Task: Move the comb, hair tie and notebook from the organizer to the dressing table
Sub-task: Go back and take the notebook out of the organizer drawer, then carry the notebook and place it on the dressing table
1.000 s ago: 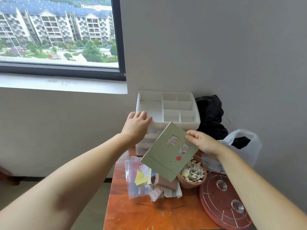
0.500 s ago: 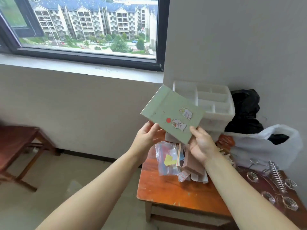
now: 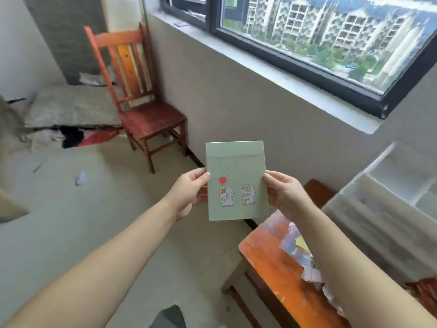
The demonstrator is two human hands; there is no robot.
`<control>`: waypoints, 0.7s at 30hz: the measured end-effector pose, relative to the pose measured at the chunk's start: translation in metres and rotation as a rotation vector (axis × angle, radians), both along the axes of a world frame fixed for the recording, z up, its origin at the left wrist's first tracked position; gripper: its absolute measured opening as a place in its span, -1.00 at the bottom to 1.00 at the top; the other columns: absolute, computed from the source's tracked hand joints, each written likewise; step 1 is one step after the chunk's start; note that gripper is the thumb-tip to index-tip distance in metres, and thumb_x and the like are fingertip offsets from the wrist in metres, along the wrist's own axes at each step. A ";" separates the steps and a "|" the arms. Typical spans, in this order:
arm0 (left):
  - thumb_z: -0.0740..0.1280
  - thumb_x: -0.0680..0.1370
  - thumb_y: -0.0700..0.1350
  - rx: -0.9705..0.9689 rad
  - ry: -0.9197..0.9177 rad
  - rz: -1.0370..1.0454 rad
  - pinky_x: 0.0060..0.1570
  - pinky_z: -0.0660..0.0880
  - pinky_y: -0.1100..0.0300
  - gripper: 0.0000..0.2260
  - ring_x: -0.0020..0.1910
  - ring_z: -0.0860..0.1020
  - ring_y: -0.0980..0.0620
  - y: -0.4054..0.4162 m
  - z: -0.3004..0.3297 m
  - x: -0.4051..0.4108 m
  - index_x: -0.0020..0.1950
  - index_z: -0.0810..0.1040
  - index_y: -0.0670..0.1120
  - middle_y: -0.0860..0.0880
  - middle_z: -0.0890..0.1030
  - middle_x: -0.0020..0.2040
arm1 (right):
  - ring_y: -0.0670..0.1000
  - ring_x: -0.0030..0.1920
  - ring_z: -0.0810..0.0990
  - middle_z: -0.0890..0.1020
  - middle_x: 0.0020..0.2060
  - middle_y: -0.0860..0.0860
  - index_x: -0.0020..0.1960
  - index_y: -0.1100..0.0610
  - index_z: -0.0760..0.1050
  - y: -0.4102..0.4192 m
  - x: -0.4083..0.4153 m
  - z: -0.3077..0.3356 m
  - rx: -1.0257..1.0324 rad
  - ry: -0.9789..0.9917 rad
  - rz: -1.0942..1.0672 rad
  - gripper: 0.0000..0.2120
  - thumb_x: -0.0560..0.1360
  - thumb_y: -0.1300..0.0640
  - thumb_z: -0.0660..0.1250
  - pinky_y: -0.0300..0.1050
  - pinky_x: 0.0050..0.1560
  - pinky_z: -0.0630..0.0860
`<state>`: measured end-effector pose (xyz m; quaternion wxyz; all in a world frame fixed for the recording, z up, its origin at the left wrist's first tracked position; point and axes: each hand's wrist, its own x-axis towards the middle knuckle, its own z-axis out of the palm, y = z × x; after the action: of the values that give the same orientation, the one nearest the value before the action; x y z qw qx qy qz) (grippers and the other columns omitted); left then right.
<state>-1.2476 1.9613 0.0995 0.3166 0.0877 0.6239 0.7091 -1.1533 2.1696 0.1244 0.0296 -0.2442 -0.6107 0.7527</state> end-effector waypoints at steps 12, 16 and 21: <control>0.27 0.55 -0.18 -0.117 -0.253 0.857 -0.05 0.56 0.10 -0.87 -0.17 0.59 -0.01 -0.284 -0.051 0.147 0.04 0.58 -0.13 -0.07 0.63 -0.14 | 0.00 -0.24 0.70 0.72 -0.22 0.02 -0.01 0.18 0.61 -0.263 -0.041 -0.058 0.073 -0.234 0.874 -0.87 0.48 0.22 0.33 -0.19 -0.29 0.62; 0.29 0.54 -0.20 -0.093 -0.303 1.074 -0.04 0.56 0.09 -0.91 -0.17 0.59 -0.03 -0.378 -0.057 0.212 -0.04 0.59 -0.11 -0.09 0.64 -0.14 | 0.00 -0.27 0.67 0.67 -0.22 0.04 -0.07 0.17 0.55 -0.387 -0.026 -0.068 0.125 -0.264 1.058 -0.95 0.48 0.24 0.32 -0.16 -0.24 0.62; 0.31 0.53 -0.18 -0.065 -0.354 1.307 -0.12 0.57 0.13 -0.92 -0.20 0.60 -0.02 -0.494 -0.062 0.300 -0.02 0.57 -0.11 -0.07 0.63 -0.14 | 0.03 -0.19 0.63 0.64 -0.17 0.04 -0.01 0.16 0.53 -0.547 0.014 -0.081 0.160 -0.285 1.300 -0.92 0.49 0.23 0.32 -0.10 -0.10 0.58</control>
<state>-0.9481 1.4671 0.0375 -0.0771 -0.4346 0.5086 0.7392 -1.1390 1.6223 0.0430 -0.4927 0.0793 -0.6855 0.5302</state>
